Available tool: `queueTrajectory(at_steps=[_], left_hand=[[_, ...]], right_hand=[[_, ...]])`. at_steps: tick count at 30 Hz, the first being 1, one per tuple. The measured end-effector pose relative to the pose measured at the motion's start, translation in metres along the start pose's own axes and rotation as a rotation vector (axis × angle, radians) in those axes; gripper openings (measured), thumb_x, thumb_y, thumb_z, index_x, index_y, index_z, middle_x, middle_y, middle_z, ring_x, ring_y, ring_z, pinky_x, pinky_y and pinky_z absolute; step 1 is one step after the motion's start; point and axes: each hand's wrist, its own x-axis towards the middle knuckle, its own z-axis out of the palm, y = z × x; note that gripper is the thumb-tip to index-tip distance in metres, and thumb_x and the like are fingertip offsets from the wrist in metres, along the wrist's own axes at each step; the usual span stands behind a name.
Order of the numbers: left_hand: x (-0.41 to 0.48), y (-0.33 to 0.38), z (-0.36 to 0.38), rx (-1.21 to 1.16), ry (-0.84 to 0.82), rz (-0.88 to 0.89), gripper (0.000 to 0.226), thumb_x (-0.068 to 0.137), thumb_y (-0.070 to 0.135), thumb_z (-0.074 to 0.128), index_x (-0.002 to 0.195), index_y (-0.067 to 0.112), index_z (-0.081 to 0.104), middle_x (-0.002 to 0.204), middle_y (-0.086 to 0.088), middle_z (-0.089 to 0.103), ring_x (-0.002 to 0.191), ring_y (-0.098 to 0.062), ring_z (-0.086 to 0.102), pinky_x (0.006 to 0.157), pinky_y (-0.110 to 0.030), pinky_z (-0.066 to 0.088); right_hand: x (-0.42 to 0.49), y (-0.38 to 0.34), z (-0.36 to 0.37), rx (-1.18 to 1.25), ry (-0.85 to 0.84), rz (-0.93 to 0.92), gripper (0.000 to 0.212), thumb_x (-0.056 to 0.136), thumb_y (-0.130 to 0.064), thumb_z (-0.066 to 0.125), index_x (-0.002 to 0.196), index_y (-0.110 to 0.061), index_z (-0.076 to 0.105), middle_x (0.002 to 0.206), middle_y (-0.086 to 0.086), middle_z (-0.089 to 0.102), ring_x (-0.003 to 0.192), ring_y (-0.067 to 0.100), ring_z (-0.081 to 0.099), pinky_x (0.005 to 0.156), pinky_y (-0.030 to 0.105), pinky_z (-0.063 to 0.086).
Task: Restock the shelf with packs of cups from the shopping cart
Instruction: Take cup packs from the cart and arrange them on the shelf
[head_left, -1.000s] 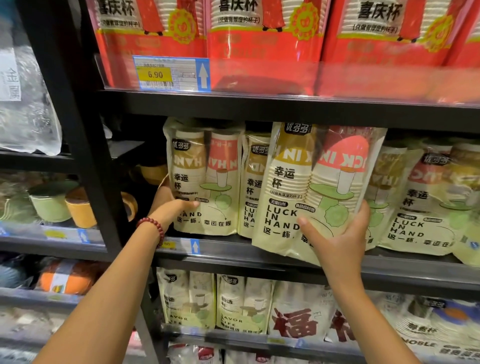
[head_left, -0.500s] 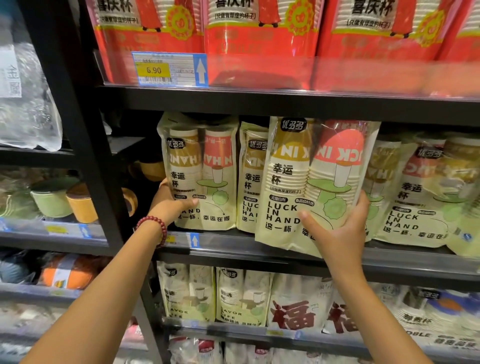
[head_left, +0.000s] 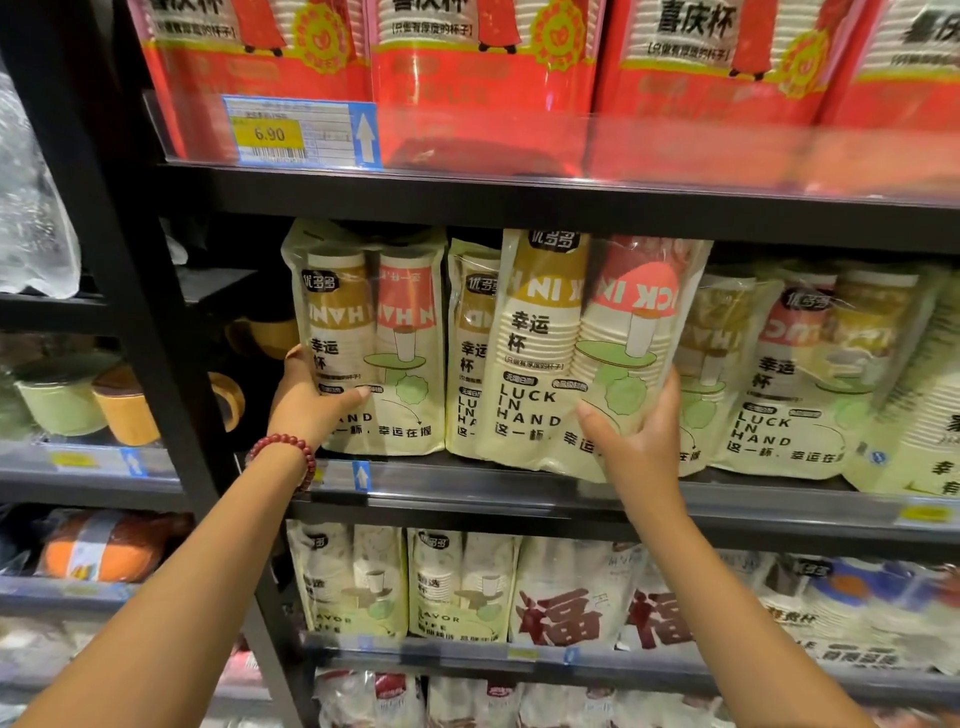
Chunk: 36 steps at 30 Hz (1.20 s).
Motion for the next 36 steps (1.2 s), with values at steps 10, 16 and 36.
queueTrajectory(at_steps=[10, 16, 36], left_hand=[[0.006, -0.007, 0.006, 0.019, 0.038, -0.008, 0.069, 0.077, 0.018, 0.077, 0.131, 0.014, 0.036, 0.129, -0.006, 0.056, 0.117, -0.027, 0.055, 0.097, -0.042, 0.045], [0.008, -0.010, 0.005, 0.030, 0.030, 0.004, 0.073, 0.076, 0.020, 0.078, 0.135, 0.014, 0.034, 0.133, -0.006, 0.054, 0.120, -0.026, 0.053, 0.100, -0.042, 0.043], [0.000, -0.009, 0.006, 0.037, 0.008, 0.000, 0.084, 0.078, 0.022, 0.076, 0.143, 0.014, 0.025, 0.139, -0.006, 0.049, 0.124, -0.026, 0.050, 0.101, -0.041, 0.042]], right_hand=[[0.007, 0.014, 0.016, 0.023, -0.013, 0.001, 0.080, 0.083, -0.007, 0.070, 0.125, -0.051, 0.020, 0.132, -0.031, 0.036, 0.117, -0.023, 0.039, 0.095, 0.003, 0.034], [0.006, 0.016, 0.006, -0.128, -0.134, 0.007, 0.085, 0.080, -0.021, 0.074, 0.136, -0.044, 0.014, 0.143, -0.016, 0.033, 0.131, -0.006, 0.035, 0.107, 0.014, 0.031], [0.006, 0.011, -0.004, -0.279, -0.351, 0.125, 0.107, 0.084, -0.034, 0.069, 0.146, -0.029, -0.018, 0.155, -0.012, -0.002, 0.141, 0.003, 0.007, 0.116, 0.029, 0.013]])
